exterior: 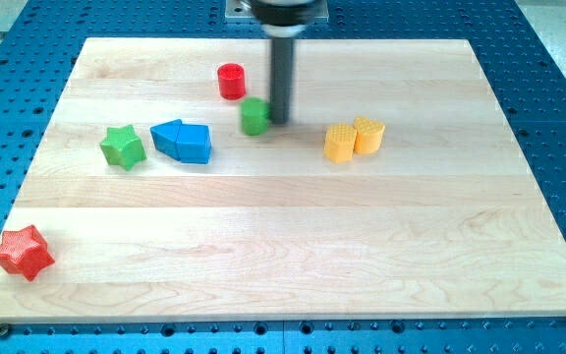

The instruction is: Push the green circle into the green star

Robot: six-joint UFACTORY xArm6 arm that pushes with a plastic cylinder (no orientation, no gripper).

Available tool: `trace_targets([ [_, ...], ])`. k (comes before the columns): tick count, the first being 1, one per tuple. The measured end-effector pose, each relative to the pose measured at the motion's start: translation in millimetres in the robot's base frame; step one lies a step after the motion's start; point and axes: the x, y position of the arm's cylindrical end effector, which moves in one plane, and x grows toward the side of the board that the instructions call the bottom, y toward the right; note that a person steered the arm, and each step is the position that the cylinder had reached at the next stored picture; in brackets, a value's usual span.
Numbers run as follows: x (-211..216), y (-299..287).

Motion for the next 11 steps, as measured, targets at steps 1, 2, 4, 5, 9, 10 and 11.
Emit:
trace_targets([
  [1,-0.2,-65.6],
  [2,0.0,-40.9],
  [4,2.3,-65.3],
  [5,3.0,-90.2],
  [9,10.1,-174.2],
  [10,3.2,-164.8],
  [11,-1.3,-133.0],
])
